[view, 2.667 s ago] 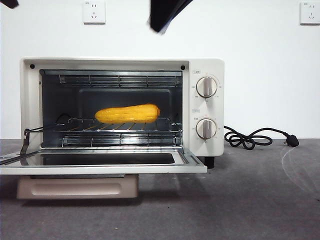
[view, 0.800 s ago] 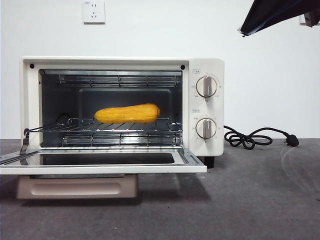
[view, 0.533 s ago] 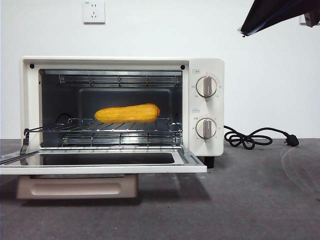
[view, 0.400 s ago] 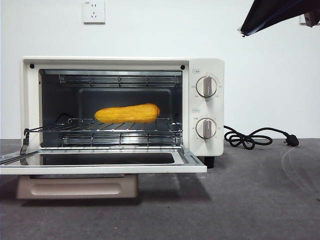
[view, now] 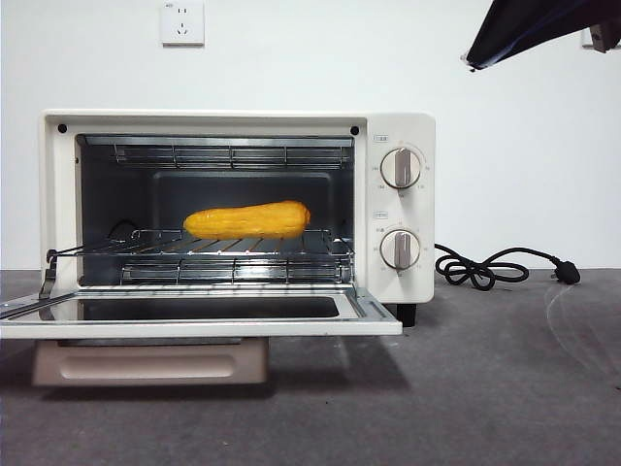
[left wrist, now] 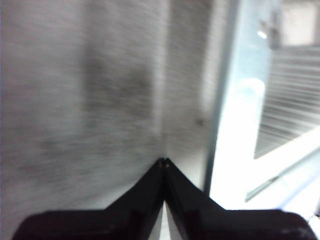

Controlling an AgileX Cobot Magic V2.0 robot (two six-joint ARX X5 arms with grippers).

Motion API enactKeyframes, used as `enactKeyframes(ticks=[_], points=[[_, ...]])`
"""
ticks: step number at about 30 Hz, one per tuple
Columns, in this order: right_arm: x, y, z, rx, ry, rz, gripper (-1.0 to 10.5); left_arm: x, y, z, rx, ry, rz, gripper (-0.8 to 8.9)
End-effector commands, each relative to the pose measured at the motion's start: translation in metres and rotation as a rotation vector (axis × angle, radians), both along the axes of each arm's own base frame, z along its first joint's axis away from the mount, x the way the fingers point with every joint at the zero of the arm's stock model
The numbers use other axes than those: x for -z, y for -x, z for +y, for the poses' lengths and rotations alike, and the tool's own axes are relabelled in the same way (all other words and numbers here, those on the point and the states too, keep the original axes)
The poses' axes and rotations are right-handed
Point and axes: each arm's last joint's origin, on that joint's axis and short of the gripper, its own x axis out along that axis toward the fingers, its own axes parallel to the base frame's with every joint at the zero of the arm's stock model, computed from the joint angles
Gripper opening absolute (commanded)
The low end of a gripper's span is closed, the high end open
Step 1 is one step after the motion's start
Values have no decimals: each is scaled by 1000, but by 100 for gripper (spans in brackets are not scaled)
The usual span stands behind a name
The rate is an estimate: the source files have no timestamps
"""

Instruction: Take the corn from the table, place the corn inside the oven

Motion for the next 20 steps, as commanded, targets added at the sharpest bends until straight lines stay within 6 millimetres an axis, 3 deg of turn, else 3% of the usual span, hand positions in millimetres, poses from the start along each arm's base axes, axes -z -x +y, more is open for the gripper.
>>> enactKeyframes(ticks=[1,10,20], points=[[0,-1,1,-8,-3,-4,-8,2,2,-3,28,80,-17,-8],[0,-1,1,-7,-4,-3,-8,-8,-5,-3,29,149,-39,-8],[0,-1,1,-2,-5,2,-8,-36,-23,-1,36,206,-119,-8]])
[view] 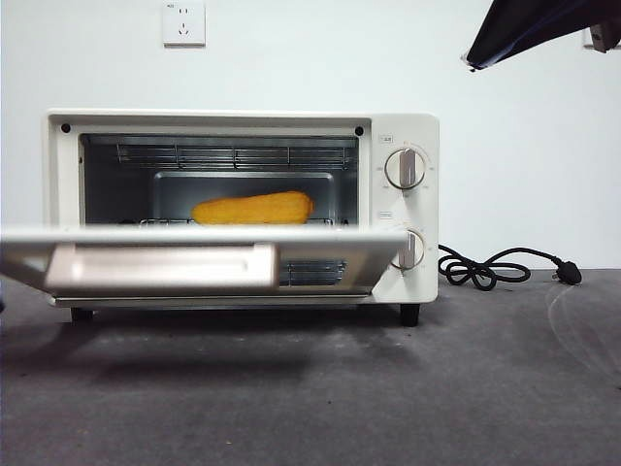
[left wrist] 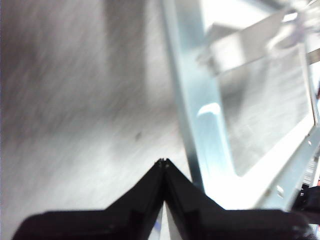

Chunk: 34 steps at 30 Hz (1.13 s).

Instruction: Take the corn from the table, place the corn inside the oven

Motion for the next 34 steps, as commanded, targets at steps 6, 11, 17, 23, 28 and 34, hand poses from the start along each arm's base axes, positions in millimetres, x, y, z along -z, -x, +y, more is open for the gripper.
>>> enactKeyframes(ticks=[6,11,17,23,28,34], points=[[0,-1,1,1,-6,5,-8,-25,-16,-1,16,40,-117,-8],[0,-1,1,2,-6,6,-8,-36,-25,1,17,26,-172,-8],[0,-1,1,2,-6,6,-8,-50,-39,4,-30,-2,-235,-8],[0,-1,1,3,-6,6,-8,-62,-50,6,-66,0,-293,-8],[0,-1,1,3,-7,5,-8,-72,-56,7,-79,-9,-324,-8],[0,-1,1,3,-7,3,-8,-81,-61,9,-102,-83,-352,-8]])
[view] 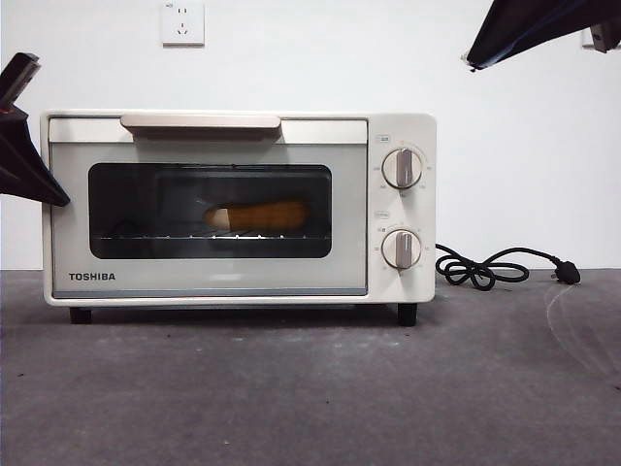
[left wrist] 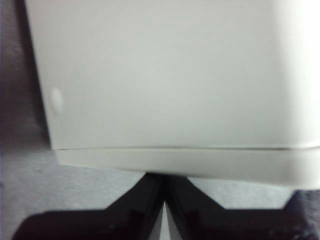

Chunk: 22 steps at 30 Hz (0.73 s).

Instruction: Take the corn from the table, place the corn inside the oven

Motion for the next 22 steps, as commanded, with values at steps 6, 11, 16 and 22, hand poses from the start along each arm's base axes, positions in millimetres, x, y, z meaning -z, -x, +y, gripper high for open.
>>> enactKeyframes(ticks=[6,11,16,22], points=[[0,-1,1,1,-5,2,-8,-8,-6,3,-15,-27,-59,-8],[0,-1,1,1,-5,2,-8,-7,-2,1,-1,-6,-19,-8],[-1,-2,1,1,-8,-8,-8,-18,10,-11,71,-27,-36,-8],[-2,-4,2,1,-19,-32,-8,-52,37,-30,147,-63,-139,-7]])
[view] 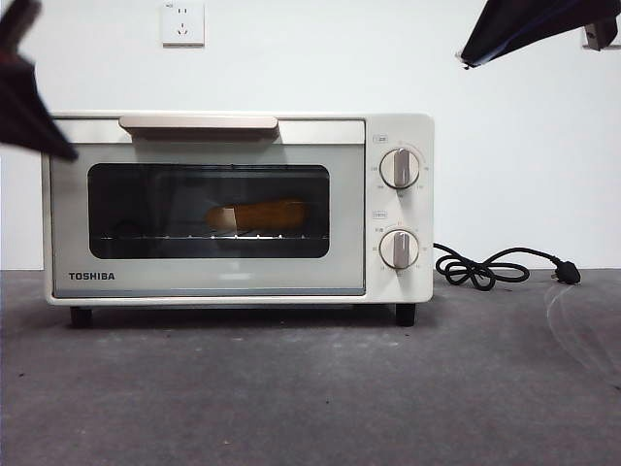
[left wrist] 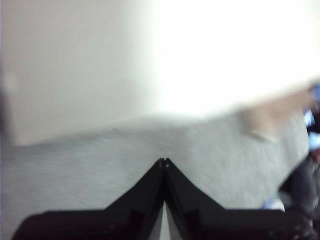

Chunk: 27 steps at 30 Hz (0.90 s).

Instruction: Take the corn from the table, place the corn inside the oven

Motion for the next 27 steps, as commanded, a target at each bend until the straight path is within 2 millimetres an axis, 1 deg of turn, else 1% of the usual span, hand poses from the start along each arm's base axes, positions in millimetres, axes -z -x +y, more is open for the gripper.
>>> enactKeyframes(ticks=[1,5,8,14,17,20,24,27], points=[[-1,-2,1,0,-8,-7,-8,-19,14,-8,47,-23,-91,-7],[-1,-3,1,0,-14,-21,-8,-50,44,-20,88,-28,-204,-7],[-2,-3,2,0,-16,-26,-8,-66,68,-26,111,-29,-261,-7],[-3,-4,2,0,-23,-41,-8,-89,125,-34,140,-72,-328,-7],[-3,-5,2,0,-24,-45,-8,-95,149,-34,111,-135,-362,-7],[-3,-5,2,-1,-26,-50,-2,-98,167,-32,62,-189,-381,-7],[-4,-6,3,0,-33,-66,-2,-100,182,-29,29,-225,-401,-7],[-5,-7,3,0,-37,-77,-2,-99,186,-29,23,-235,-392,-7]])
